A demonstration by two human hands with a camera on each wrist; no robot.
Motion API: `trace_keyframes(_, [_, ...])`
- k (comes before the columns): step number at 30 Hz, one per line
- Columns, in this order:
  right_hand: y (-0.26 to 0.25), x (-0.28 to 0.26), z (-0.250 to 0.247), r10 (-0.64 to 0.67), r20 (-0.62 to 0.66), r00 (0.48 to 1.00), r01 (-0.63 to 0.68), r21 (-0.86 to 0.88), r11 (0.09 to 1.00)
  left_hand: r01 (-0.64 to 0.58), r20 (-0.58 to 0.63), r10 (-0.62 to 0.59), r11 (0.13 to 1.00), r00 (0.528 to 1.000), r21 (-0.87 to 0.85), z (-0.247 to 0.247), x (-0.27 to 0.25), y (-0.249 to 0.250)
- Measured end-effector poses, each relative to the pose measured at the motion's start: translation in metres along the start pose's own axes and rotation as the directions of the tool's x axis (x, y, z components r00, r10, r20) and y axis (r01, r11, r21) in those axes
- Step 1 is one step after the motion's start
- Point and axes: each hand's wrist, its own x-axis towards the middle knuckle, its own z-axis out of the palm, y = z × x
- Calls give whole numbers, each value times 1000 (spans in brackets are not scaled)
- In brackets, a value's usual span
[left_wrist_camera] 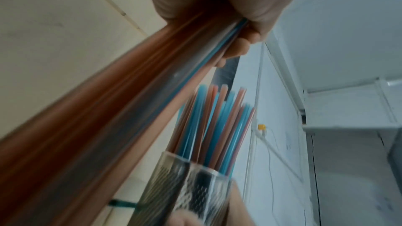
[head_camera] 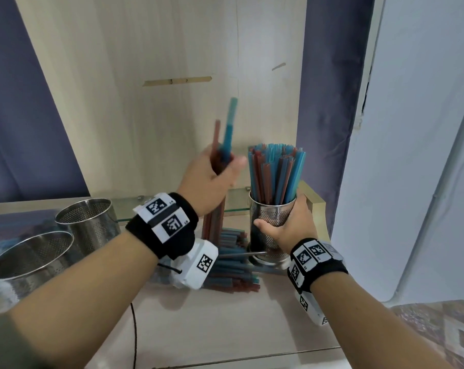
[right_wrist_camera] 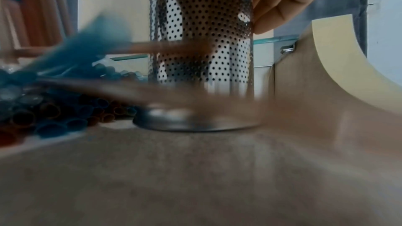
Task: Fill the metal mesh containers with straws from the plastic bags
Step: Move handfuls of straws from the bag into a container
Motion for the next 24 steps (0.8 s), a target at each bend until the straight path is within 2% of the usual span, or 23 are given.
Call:
trace_keyframes(4, [1,0,1,10,12,1000,-9,-15,1000,22,-227,-76,972,971,-233,-13,16,4])
trace_keyframes(10, [0,-1,-1,-5,1,1000,5,-23,1000,-7,-369,-156,915,916,-404,-29,33,6])
trace_keyframes(17, [1,0,0,5,1,1000,-5,-20,1000,-74,-474,-271,803,838,-591,-47,72,36])
trace_keyframes(21, [4,2,2,32,25,999,-32,-10,999,-67,-471,-342,749,813,-659,-49,88,46])
trace_keyframes(24, [6,2,4,54,28,998,-54,-17,998,-56,-469,-351,750,810,-659,-37,94,46])
